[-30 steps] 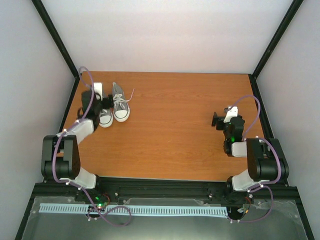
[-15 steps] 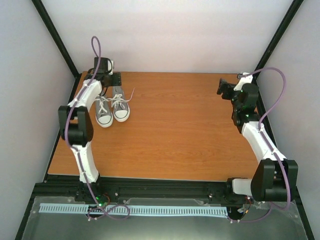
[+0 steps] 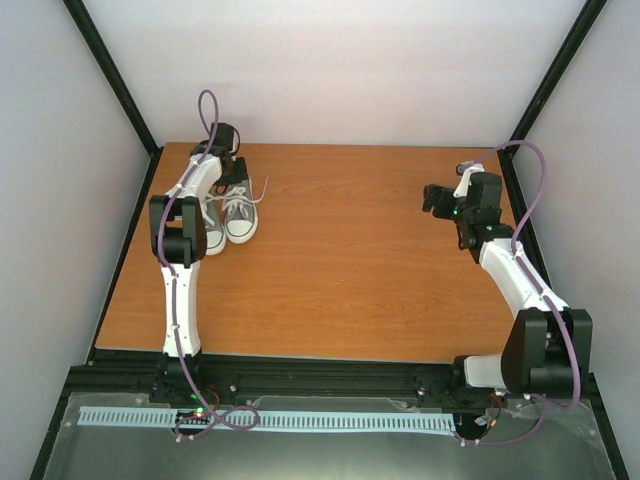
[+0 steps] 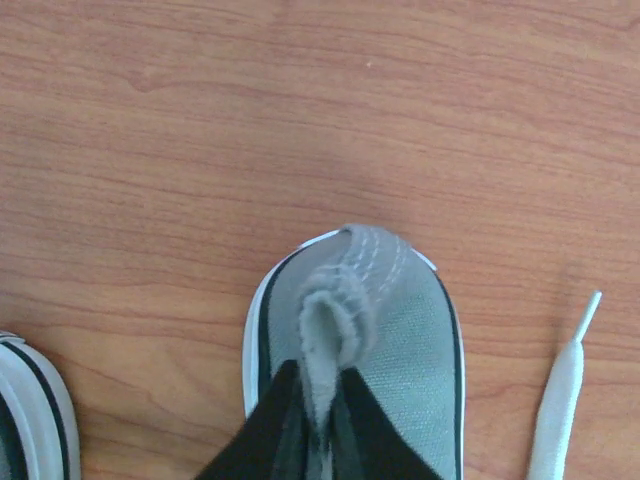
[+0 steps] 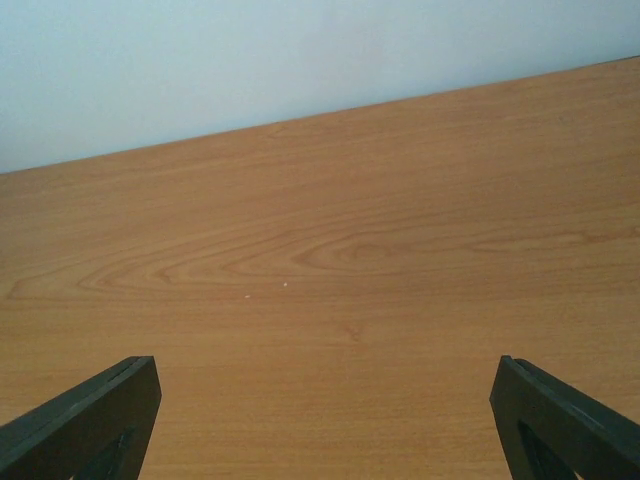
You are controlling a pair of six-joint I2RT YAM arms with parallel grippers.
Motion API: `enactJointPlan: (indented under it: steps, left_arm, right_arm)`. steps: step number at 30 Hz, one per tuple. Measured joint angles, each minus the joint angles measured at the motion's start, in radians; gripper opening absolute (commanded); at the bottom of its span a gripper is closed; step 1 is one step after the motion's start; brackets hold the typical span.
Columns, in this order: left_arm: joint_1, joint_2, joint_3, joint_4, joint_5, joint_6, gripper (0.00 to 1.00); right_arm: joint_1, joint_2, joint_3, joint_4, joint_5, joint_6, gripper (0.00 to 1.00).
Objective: Tie the shoes
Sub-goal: Pick up the shoe from the center of the board, then place the shoe at the center of the board.
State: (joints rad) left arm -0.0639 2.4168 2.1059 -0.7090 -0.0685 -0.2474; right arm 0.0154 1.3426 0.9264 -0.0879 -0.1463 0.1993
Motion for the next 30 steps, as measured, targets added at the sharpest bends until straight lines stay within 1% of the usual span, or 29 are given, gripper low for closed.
enactJointPlan:
  steps: [1,4,8,12,16,21,25,27,30]
  left_arm:
    - [-0.001,0.0,0.003,0.0,0.008,-0.006,0.01]
    - [-0.006,-0.004,-0.005,0.004,0.057,-0.03,0.01]
    - [-0.031,-0.069,-0.068,-0.002,0.157,-0.088,0.01]
    - [-0.103,-0.187,-0.1,-0.026,0.238,-0.2,0.01]
    - [-0.209,-0.341,-0.119,-0.064,0.3,-0.284,0.01]
    - [-0.406,-0.473,-0.146,-0.084,0.297,-0.307,0.01]
    - [-0.536,-0.488,-0.175,-0.101,0.286,-0.347,0.01]
    - [-0.57,-0.484,-0.219,-0.108,0.275,-0.38,0.01]
    - [-0.579,-0.461,-0.288,-0.114,0.245,-0.426,0.01]
  right_arm:
    - [0.0,-0.005,-0.003,-0.006,-0.001,0.0,0.93]
    - [0.0,-0.043,-0.021,-0.027,0.0,0.0,0.93]
    - [0.0,-0.105,-0.032,-0.044,0.0,-0.004,0.94]
    - [0.0,-0.144,-0.031,-0.058,-0.006,-0.008,0.94]
    - [0.0,-0.153,-0.025,-0.09,-0.029,-0.008,0.94]
    - [0.0,-0.183,-0.023,-0.14,-0.045,-0.015,0.93]
    - [0.0,-0.218,-0.023,-0.18,-0.048,-0.021,0.91]
    - [0.0,-0.23,-0.023,-0.201,-0.051,-0.024,0.9]
    - [0.001,-0.237,-0.026,-0.228,-0.067,-0.028,0.88]
